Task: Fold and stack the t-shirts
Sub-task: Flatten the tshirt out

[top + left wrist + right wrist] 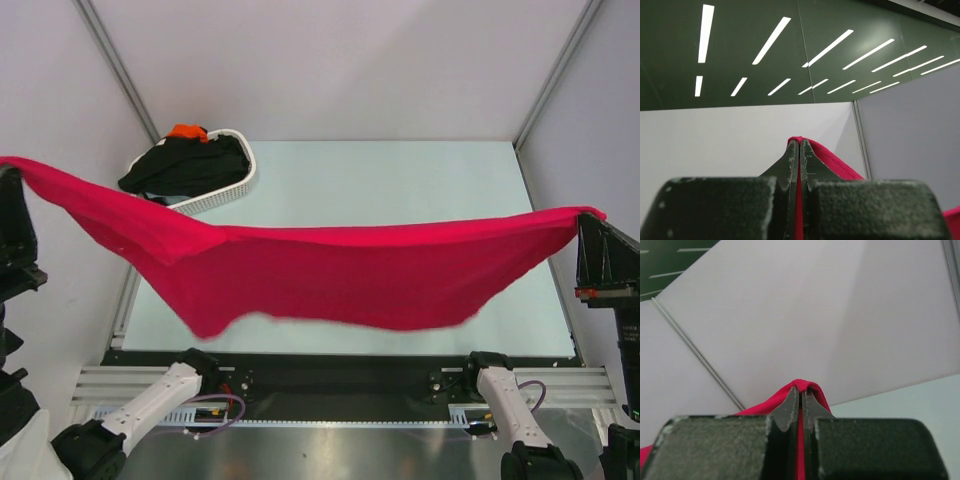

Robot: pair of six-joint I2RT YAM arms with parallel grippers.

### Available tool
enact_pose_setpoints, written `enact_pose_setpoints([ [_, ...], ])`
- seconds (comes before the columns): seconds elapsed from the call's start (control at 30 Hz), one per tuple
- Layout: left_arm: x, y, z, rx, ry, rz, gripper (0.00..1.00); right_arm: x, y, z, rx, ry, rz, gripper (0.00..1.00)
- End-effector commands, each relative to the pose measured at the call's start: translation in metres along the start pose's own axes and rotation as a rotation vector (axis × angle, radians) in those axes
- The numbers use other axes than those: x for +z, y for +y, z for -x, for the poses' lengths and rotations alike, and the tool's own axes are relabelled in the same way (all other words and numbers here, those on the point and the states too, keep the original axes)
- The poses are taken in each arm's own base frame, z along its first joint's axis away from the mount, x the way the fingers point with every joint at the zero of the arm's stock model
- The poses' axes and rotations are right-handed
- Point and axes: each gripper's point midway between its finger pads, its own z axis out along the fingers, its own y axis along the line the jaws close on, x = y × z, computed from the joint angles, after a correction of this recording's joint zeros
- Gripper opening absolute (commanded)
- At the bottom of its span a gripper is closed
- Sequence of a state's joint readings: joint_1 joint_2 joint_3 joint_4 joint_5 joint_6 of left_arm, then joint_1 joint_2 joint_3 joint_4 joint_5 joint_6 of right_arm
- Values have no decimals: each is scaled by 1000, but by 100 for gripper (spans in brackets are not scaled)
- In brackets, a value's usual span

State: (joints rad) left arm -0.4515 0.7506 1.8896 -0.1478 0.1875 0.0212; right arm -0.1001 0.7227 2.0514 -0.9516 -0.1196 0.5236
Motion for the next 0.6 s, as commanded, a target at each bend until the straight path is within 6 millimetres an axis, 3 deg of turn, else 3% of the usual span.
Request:
enact_pose_setpoints([
  [0.0,21,9,-52,-28,83,34,0,37,-24,-22,4,61,-65,0],
  [0.1,30,22,-116,-10,185,98,0,55,-44,-37,9,60,-109,0],
  [0.13,35,24,-149,-10,246,103,0,67,-63,-62,14,111,-149,0],
  [0.17,36,25,-169,11,280,103,0,76,-67,-66,14,98,-144,0],
  [0.2,32,25,-211,17,348,101,0,83,-78,-78,19,116,-167,0],
  [0.23,28,25,-243,28,404,97,0,94,-100,-110,24,180,-208,0],
  [0.27,28,25,-283,49,460,88,0,103,-110,-122,24,185,-213,0],
  [0.3,16,22,-324,42,541,78,1,109,-123,-135,20,198,-243,0],
  [0.33,9,21,-352,39,597,80,0,114,-134,-148,-2,217,-259,0],
  [0.37,-1,19,-398,28,674,74,0,122,-159,-180,-12,260,-295,0],
  [0.4,-17,15,-435,22,717,68,0,129,-180,-195,-28,269,-350,0],
  [0.47,-39,9,-491,-4,789,66,0,135,-220,-238,-63,318,-418,0],
  [0.5,-60,2,-544,-22,879,46,0,141,-241,-264,-71,362,-448,0],
  [0.53,-70,-1,-567,-26,916,38,0,145,-252,-277,-74,374,-457,0],
  [0.57,-80,0,-590,-19,947,50,0,157,-260,-276,-77,331,-441,0],
])
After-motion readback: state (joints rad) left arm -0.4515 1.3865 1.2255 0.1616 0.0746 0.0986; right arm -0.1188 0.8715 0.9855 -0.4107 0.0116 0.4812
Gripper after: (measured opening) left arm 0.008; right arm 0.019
